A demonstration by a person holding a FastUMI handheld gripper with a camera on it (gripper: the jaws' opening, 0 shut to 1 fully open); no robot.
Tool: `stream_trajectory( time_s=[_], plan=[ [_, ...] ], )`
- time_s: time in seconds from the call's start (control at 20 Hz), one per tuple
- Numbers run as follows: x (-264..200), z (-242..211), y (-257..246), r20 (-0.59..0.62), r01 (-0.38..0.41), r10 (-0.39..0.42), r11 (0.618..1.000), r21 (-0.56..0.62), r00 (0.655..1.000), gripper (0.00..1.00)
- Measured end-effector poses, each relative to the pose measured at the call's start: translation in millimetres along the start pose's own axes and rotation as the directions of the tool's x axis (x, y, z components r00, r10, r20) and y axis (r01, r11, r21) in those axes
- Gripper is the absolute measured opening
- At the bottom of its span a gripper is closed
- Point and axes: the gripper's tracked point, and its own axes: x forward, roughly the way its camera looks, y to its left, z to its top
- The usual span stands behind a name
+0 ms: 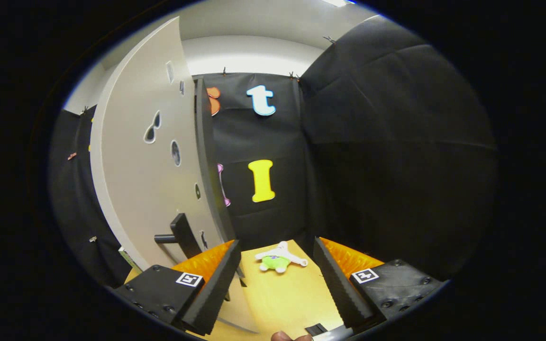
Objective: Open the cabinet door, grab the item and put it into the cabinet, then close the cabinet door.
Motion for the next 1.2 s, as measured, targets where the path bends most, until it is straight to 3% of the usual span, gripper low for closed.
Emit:
stream_trajectory(
  time_s=[0.35,0.7,1.2],
  plan=[
    [-13.3,-4.7,11.4,-0.002,-0.039,0.039,0.999,-0.002,0.999,0.98],
    [-30.4,-22.0,97.1,-0.004,-0.141,0.141,0.990,0.015,0.990,0.98],
    [-40.4,-40.0,162.5,0.013,-0.208,0.208,0.978,0.017,0.978,0.98]
  ],
)
